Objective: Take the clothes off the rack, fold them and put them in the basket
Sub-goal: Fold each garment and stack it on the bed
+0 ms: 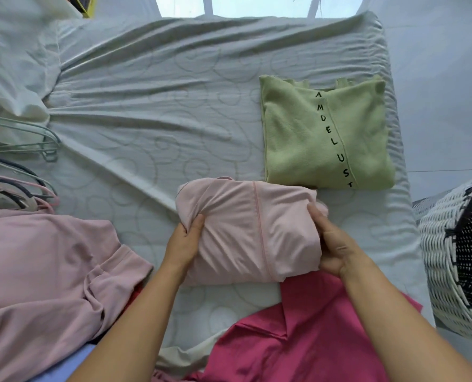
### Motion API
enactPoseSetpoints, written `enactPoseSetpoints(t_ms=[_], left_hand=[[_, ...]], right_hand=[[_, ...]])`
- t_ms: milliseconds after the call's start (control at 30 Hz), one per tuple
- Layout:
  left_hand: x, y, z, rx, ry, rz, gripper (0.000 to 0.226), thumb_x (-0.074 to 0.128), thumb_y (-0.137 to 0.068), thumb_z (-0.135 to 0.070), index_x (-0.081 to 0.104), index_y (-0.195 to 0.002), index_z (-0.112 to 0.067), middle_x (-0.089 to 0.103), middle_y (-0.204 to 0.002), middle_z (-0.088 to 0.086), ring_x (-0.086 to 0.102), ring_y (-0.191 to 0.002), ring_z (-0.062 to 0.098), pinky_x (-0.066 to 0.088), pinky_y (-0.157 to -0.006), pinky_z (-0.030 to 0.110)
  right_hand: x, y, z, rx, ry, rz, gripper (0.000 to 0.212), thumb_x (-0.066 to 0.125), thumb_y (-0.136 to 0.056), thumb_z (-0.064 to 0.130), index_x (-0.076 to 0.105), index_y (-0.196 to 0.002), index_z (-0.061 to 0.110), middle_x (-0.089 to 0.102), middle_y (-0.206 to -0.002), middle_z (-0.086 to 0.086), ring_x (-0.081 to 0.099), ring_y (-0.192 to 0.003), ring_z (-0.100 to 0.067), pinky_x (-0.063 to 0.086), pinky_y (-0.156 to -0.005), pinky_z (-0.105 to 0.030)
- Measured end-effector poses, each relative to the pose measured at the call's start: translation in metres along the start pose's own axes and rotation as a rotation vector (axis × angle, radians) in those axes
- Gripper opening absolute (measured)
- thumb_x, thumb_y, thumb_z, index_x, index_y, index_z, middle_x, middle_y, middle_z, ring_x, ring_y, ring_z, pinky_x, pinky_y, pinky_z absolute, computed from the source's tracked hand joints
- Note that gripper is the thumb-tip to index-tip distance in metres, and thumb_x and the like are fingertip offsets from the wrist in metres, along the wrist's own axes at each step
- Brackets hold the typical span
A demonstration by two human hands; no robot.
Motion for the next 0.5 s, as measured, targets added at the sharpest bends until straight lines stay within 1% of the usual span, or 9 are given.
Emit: enactPoseSetpoints(t_ms=[67,100,133,200,300,333,400,433,500], left_hand=[[-0.001,0.007,-0.002,0.025,0.042,-0.014,0.038,0.05,-0.094,-0.035,0.053,-0.125,-0.014,0.058,-0.116,-0.003,0.053,-0.114,0.017,0.041,-0.096,0.031],[-0.003,0.012,-0.005,0.055,0.065,-0.025,0.031,0.052,-0.094,-0.031,0.056,-0.12,-0.015,0.061,-0.112,-0.002,0.055,-0.112,0.018,0.042,-0.093,0.03],[-0.004,0.018,-0.011,0.094,0.087,-0.045,0.023,0.053,-0.093,-0.028,0.058,-0.113,-0.017,0.063,-0.107,-0.003,0.057,-0.107,0.017,0.043,-0.09,0.029],[-0.006,0.034,-0.03,0.179,0.145,-0.086,0.009,0.054,-0.093,-0.024,0.06,-0.099,-0.024,0.064,-0.098,-0.009,0.059,-0.096,0.01,0.042,-0.083,0.025],[0.004,0.047,-0.074,0.25,0.258,-0.049,0.005,0.056,-0.091,-0.028,0.06,-0.094,-0.028,0.065,-0.098,-0.008,0.06,-0.093,0.006,0.045,-0.079,0.022],[0.011,0.049,-0.092,0.281,0.281,-0.016,0.006,0.058,-0.09,-0.031,0.06,-0.095,-0.029,0.066,-0.1,-0.008,0.061,-0.094,0.006,0.046,-0.081,0.022],[0.035,0.047,-0.129,0.333,0.313,0.062,0.006,0.058,-0.09,-0.032,0.06,-0.096,-0.031,0.066,-0.099,-0.011,0.062,-0.093,0.003,0.049,-0.081,0.02],[0.048,0.044,-0.147,0.349,0.329,0.091,0.006,0.056,-0.091,-0.03,0.06,-0.096,-0.031,0.066,-0.098,-0.012,0.063,-0.09,0.001,0.05,-0.08,0.019],[0.073,0.035,-0.18,0.378,0.361,0.113,0.006,0.053,-0.092,-0.029,0.059,-0.096,-0.03,0.065,-0.097,-0.011,0.063,-0.089,0.003,0.052,-0.08,0.019]], right_hand=[[0.004,0.004,-0.003,-0.068,0.03,0.025,0.022,0.06,-0.086,0.032,0.066,-0.098,0.015,0.072,-0.083,-0.004,0.066,-0.078,-0.018,0.053,-0.067,-0.031],[0.003,0.005,-0.004,-0.125,0.048,0.037,0.022,0.062,-0.085,0.029,0.064,-0.1,0.013,0.071,-0.081,-0.004,0.066,-0.075,-0.017,0.053,-0.062,-0.027],[0.004,0.01,-0.002,-0.184,0.051,0.041,0.029,0.068,-0.079,0.03,0.062,-0.099,0.01,0.068,-0.081,-0.004,0.064,-0.073,-0.017,0.053,-0.059,-0.025],[0.002,0.019,0.007,-0.297,0.053,0.077,0.052,0.082,-0.059,0.039,0.062,-0.096,0.01,0.064,-0.084,-0.008,0.061,-0.078,-0.02,0.053,-0.06,-0.025],[-0.005,0.038,0.044,-0.462,0.053,0.085,0.061,0.086,-0.048,0.037,0.064,-0.1,0.013,0.07,-0.086,-0.004,0.066,-0.079,-0.017,0.055,-0.062,-0.027],[-0.008,0.047,0.063,-0.512,0.047,0.071,0.06,0.084,-0.05,0.034,0.063,-0.102,0.015,0.072,-0.086,-0.001,0.068,-0.078,-0.014,0.055,-0.062,-0.026],[-0.018,0.059,0.107,-0.625,0.051,0.05,0.042,0.073,-0.063,0.024,0.062,-0.103,0.018,0.072,-0.085,0.004,0.068,-0.078,-0.01,0.055,-0.064,-0.024],[-0.024,0.061,0.129,-0.679,0.071,0.048,0.039,0.067,-0.068,0.02,0.061,-0.106,0.018,0.071,-0.088,0.004,0.067,-0.08,-0.009,0.056,-0.066,-0.023],[-0.031,0.066,0.171,-0.759,0.11,0.062,0.041,0.063,-0.072,0.021,0.058,-0.112,0.019,0.068,-0.093,0.004,0.066,-0.084,-0.009,0.055,-0.07,-0.023]])
Point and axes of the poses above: each hand's wrist, its own y-axis away from the middle knuckle, its own x-axis out of the palm, z = x × y, the point moved 3 cm from there along -y, towards the middle knuckle
